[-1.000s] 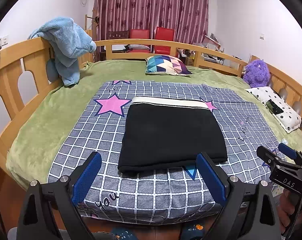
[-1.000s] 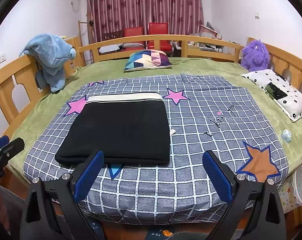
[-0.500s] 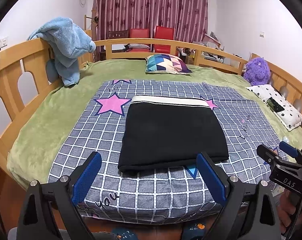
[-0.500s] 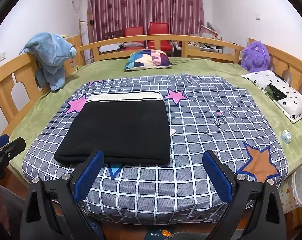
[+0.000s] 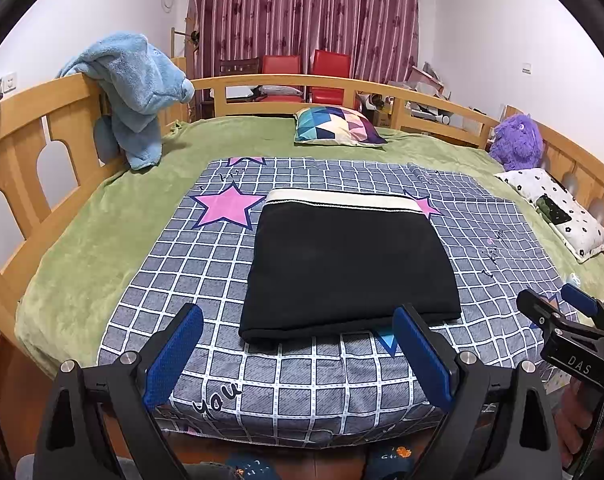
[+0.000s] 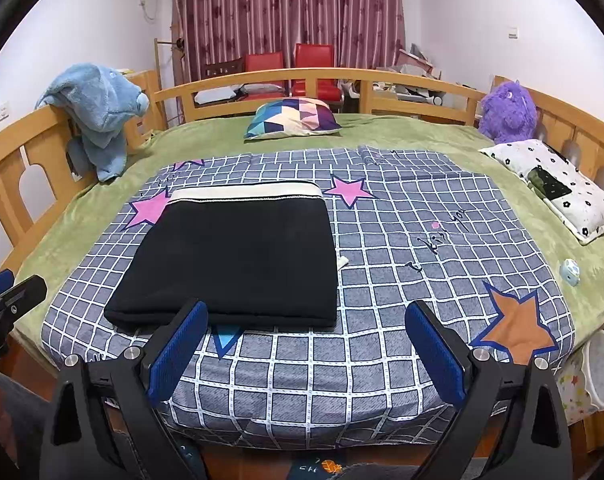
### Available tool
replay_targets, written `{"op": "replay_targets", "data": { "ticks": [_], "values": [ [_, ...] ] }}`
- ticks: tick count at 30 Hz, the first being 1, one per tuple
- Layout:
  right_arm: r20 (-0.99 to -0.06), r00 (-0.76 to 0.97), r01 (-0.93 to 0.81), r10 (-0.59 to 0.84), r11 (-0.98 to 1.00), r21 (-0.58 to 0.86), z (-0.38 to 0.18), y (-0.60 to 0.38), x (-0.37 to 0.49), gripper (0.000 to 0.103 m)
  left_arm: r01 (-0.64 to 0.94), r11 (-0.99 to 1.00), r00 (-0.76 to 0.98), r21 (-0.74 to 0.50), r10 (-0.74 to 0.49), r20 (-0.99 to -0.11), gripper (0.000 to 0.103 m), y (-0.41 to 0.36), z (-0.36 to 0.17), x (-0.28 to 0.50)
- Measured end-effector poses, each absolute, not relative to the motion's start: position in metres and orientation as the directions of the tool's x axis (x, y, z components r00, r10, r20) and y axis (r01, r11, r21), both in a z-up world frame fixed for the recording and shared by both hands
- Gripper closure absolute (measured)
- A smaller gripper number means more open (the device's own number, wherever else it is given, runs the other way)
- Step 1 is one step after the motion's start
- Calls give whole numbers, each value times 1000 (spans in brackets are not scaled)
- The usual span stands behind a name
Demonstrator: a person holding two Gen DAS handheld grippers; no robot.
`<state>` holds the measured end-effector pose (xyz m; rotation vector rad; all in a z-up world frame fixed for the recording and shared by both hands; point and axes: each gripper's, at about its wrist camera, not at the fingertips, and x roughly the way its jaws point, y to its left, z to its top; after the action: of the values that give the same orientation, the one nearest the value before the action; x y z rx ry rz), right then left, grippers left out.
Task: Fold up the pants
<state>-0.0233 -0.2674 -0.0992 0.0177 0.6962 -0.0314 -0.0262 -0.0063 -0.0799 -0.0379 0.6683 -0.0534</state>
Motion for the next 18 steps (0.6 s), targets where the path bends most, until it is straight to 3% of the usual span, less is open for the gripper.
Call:
{"op": "replay_targets", "data": {
  "ticks": [18],
  "values": [
    [-640,768,36,-28,999,0,-99,-267,-25,5,42,998,786,-49,-63,-615,7,-9,-78,-27]
  ]
}}
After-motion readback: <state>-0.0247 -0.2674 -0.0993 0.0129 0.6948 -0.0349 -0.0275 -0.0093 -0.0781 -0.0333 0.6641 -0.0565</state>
